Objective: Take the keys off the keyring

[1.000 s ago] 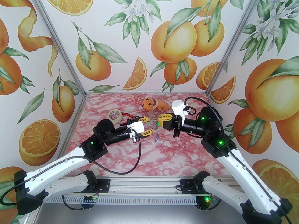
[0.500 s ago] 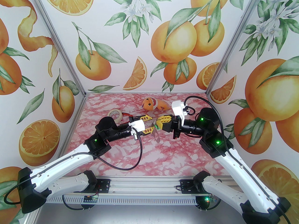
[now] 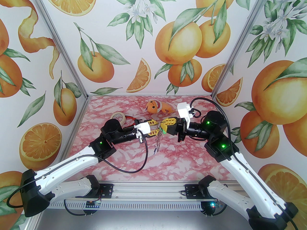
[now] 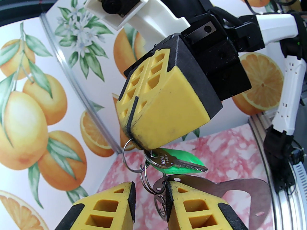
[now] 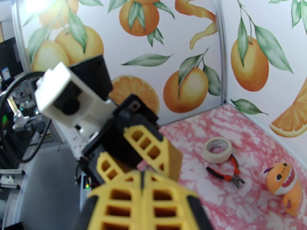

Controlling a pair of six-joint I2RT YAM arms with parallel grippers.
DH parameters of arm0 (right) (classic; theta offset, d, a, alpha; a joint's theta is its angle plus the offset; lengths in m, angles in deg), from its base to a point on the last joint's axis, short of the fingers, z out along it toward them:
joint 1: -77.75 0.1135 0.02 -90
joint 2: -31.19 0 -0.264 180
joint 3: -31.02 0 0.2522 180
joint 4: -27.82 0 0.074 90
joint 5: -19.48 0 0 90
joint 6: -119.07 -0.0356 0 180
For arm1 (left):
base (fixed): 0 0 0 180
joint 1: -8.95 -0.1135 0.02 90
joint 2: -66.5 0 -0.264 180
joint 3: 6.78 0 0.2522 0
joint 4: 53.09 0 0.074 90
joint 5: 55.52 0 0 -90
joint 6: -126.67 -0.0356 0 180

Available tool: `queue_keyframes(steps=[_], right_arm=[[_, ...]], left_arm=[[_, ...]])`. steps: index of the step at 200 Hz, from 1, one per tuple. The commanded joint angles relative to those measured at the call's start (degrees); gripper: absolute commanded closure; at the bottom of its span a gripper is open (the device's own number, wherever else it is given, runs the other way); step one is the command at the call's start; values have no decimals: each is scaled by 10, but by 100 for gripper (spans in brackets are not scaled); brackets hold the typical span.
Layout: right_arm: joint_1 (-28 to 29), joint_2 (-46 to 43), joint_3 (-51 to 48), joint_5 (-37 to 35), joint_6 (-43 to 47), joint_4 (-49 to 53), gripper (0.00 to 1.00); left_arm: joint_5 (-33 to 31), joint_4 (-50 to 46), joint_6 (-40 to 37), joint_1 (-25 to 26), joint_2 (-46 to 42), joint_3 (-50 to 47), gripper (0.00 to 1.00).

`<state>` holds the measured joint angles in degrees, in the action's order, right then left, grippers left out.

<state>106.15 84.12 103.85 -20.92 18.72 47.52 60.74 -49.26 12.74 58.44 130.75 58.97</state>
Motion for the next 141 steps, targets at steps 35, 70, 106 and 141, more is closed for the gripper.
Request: queue_keyframes(steps=[35, 70, 106, 141], right_arm=[[-2, -4, -7, 16, -5, -26, 100], [-3, -7, -8, 15, -2, -25, 100], [-2, -14, -7, 14, 8, -17, 100], [-1, -27, 4, 5, 50, 31, 100]], left_arm=[[21, 9, 5, -4, 5, 6, 88], [19, -1, 1, -3, 3, 11, 93], [9, -11, 4, -3, -4, 12, 100], [-19, -19, 27, -3, -14, 22, 100]])
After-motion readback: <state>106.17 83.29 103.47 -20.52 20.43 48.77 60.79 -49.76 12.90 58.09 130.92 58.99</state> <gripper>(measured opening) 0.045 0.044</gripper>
